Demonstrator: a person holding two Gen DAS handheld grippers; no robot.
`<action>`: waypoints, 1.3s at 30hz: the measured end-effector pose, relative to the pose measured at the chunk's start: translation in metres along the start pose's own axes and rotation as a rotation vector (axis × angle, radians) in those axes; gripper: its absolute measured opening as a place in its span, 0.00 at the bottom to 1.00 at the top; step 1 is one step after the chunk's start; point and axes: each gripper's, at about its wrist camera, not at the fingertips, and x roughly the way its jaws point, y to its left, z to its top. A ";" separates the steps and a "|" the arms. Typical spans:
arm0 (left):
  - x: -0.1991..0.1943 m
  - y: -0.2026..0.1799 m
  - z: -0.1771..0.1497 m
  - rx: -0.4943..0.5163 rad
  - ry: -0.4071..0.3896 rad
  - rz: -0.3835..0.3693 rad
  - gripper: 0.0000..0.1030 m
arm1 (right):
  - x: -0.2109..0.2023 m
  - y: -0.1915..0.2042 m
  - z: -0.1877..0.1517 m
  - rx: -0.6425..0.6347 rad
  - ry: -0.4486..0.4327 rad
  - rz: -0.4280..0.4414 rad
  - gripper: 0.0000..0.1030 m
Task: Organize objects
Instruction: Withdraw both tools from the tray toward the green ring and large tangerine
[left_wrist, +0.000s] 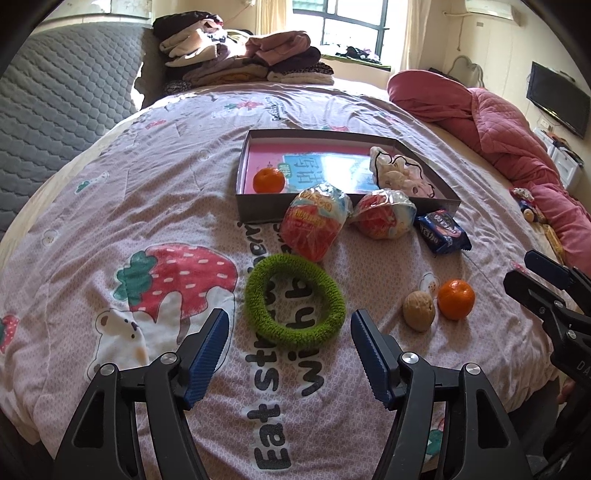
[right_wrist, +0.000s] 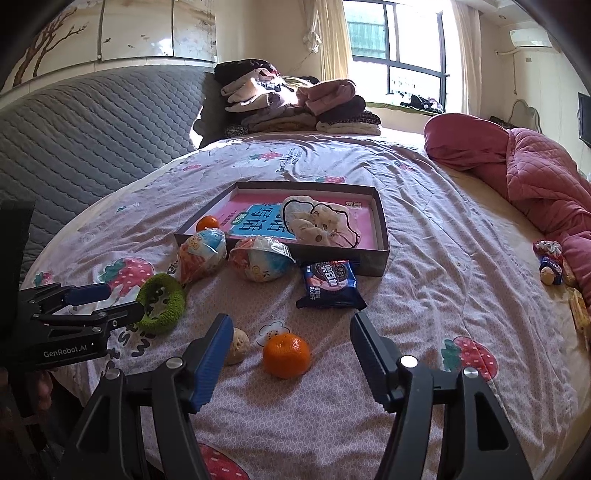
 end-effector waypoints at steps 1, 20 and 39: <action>0.000 0.001 -0.001 0.000 0.001 0.003 0.68 | 0.000 0.000 -0.001 0.000 0.000 0.000 0.63; 0.004 -0.009 -0.021 0.051 0.017 0.010 0.68 | 0.003 -0.002 -0.015 -0.008 0.032 -0.003 0.63; 0.020 -0.029 -0.013 0.091 -0.002 0.006 0.68 | 0.029 -0.002 -0.028 -0.023 0.083 -0.024 0.63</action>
